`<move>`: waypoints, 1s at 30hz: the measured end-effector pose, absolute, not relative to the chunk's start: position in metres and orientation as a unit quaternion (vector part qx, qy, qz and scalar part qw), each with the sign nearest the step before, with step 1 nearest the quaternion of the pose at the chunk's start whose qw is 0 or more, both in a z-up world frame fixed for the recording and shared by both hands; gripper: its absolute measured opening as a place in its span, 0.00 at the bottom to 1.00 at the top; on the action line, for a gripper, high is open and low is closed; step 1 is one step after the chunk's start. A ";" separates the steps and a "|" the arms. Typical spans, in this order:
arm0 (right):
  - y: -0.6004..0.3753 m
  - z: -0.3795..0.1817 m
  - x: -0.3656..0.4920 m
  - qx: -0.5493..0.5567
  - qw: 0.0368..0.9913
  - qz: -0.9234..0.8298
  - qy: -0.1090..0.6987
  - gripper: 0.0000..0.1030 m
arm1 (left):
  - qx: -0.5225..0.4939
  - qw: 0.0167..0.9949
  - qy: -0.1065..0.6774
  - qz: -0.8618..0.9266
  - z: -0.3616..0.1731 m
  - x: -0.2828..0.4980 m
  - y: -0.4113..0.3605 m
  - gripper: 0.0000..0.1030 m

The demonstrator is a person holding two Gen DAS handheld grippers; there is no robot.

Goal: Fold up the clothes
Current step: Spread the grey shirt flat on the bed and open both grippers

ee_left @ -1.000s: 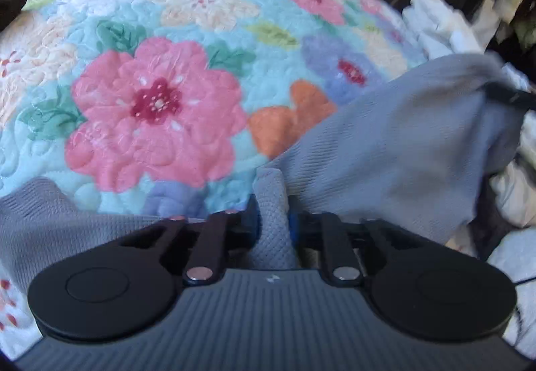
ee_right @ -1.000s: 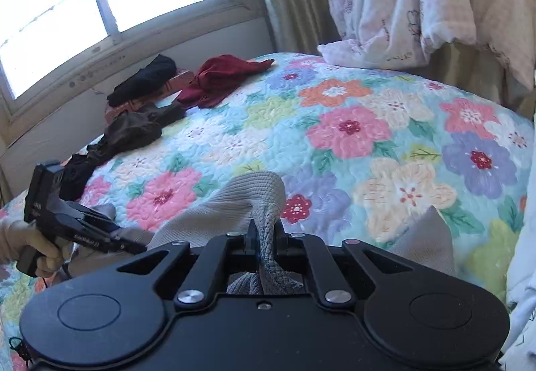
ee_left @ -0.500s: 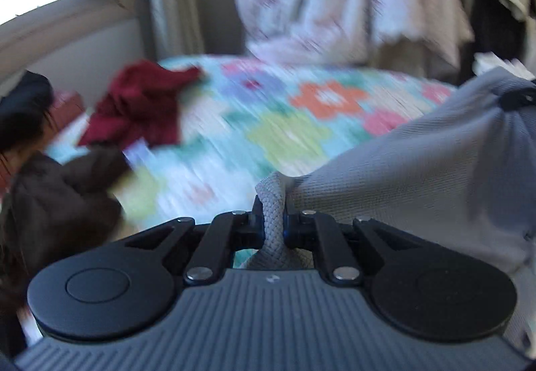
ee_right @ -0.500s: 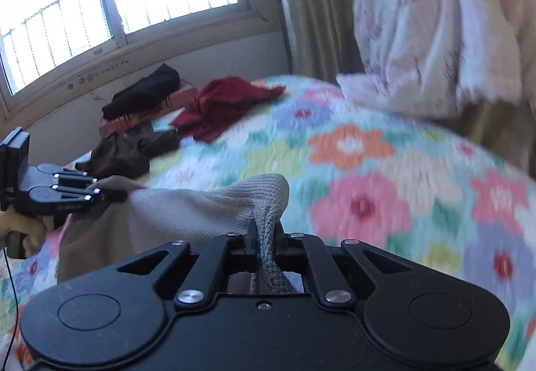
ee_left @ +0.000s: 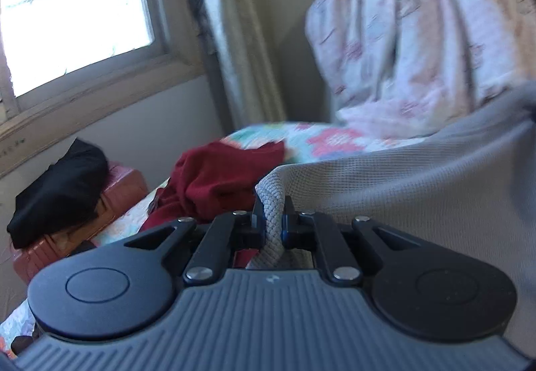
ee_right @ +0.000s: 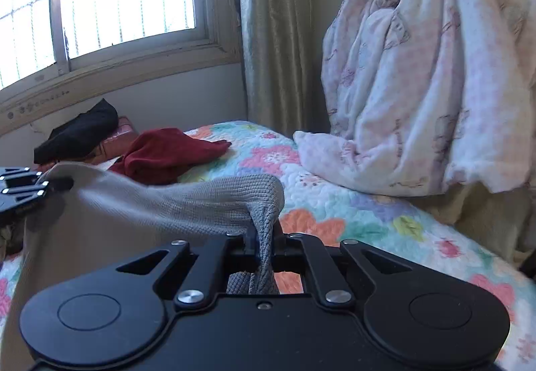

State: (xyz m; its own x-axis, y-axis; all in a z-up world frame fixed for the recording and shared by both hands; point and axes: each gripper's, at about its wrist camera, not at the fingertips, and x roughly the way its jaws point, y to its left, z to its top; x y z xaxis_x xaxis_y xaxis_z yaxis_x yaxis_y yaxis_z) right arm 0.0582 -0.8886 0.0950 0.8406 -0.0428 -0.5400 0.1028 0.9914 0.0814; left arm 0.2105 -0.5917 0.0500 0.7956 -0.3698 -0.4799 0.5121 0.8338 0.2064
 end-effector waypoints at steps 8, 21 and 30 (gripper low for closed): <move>-0.883 0.022 0.043 0.106 0.933 -0.071 0.337 0.31 | 0.197 0.902 0.307 -0.229 -0.034 0.229 -0.605 0.37; -0.825 0.015 -0.140 0.109 0.937 -0.098 0.316 0.45 | 0.174 0.870 0.288 -0.360 -0.016 0.095 -0.537 0.53; -0.786 0.027 -0.236 0.171 0.921 -0.053 0.346 0.51 | 0.256 0.844 0.252 -0.398 -0.004 -0.015 -0.510 0.54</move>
State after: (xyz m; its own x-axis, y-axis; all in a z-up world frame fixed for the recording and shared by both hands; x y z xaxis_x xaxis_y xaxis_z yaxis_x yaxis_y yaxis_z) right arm -0.2365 -0.7858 0.0265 0.7549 0.0208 -0.6555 0.2163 0.9357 0.2788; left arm -0.0147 -0.5105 -0.0038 0.5555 -0.5434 -0.6294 0.8017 0.5510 0.2318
